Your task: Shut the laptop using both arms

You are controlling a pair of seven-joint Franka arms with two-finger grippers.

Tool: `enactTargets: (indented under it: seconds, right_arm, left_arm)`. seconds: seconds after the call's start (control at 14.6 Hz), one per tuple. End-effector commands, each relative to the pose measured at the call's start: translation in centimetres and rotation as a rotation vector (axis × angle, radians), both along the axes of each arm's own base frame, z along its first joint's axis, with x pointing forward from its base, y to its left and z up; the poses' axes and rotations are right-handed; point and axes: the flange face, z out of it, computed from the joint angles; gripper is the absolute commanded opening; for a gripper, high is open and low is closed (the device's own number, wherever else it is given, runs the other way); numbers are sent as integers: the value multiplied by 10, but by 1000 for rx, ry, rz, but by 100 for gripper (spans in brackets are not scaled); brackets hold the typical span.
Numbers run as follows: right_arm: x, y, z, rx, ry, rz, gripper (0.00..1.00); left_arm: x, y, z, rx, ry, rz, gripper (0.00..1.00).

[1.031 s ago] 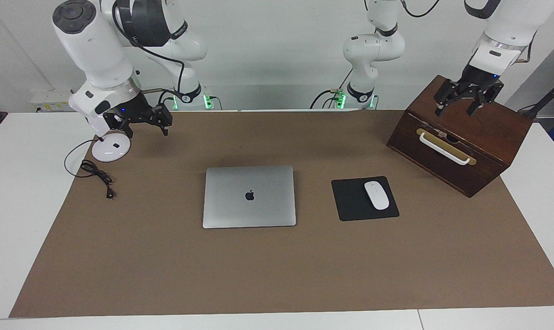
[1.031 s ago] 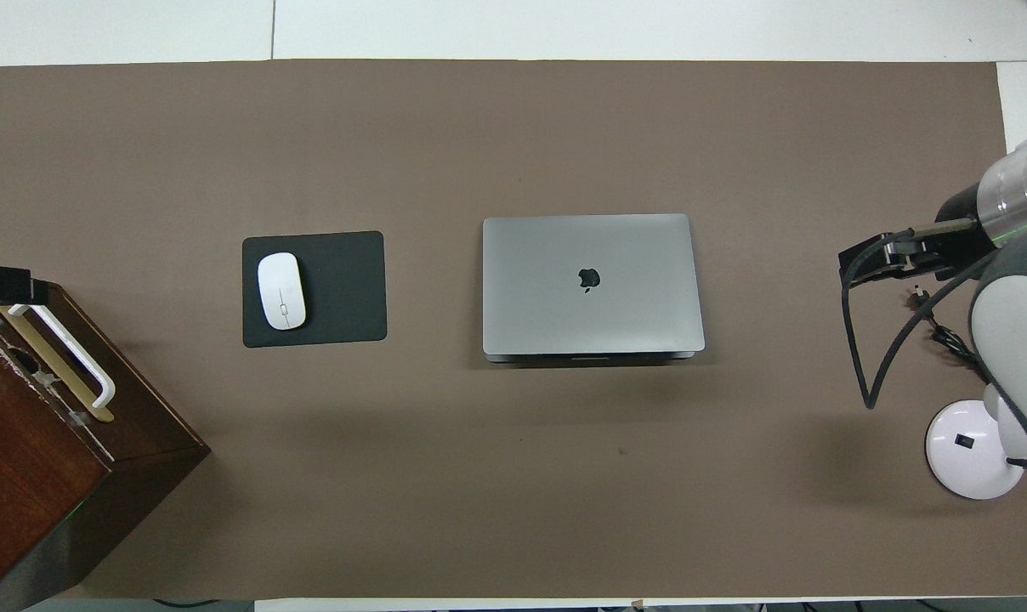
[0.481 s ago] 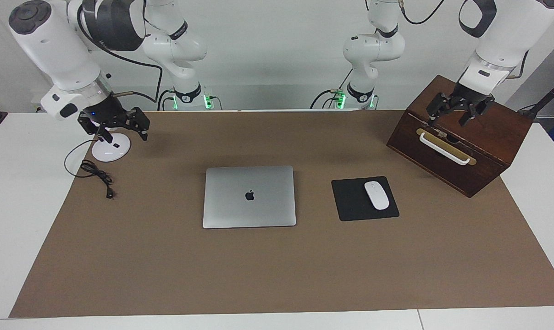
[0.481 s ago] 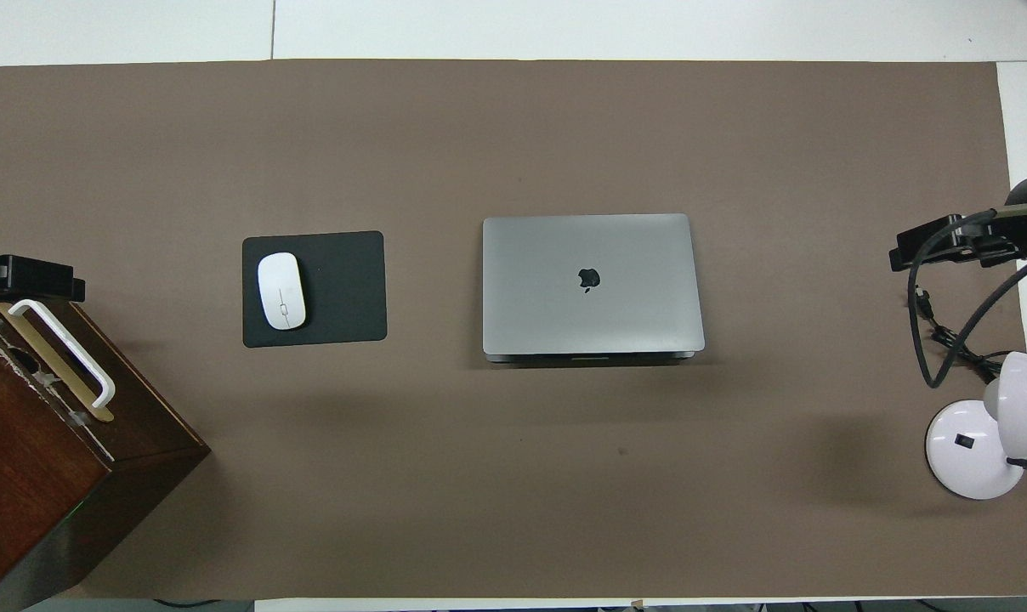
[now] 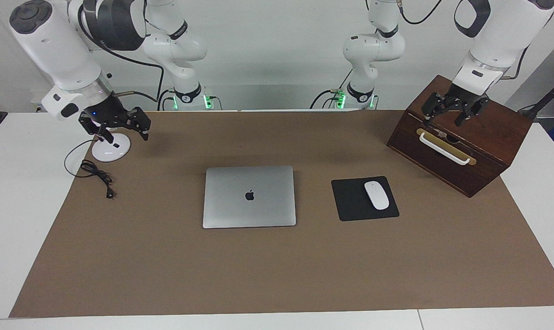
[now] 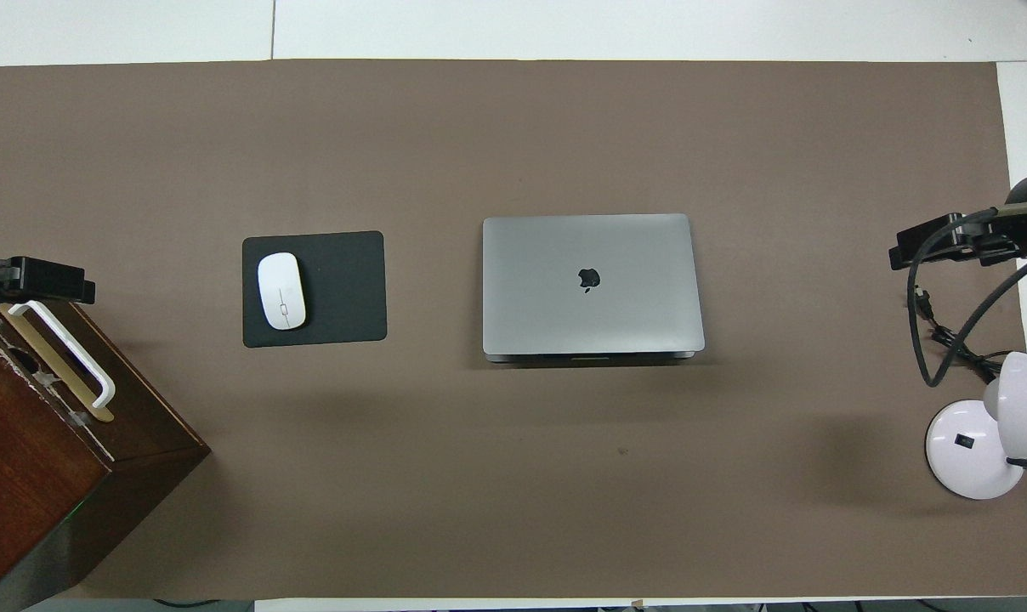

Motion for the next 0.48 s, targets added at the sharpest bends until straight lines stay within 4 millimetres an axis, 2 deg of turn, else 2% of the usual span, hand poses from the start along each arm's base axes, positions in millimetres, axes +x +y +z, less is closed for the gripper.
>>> enactTargets:
  seconds: [0.0,0.14,0.41]
  right_arm:
    - [1,-5,15,9,-4,8,100]
    - [1,-6,15,6,-3,7,100]
    - [-1,-3,13,-6,3,14,100]
  left_arm:
    - [9,-7,2,18,15,-8,100]
    - [10,-1,7,17,20,2,100]
    - [8,-1,9,17,15,2,100]
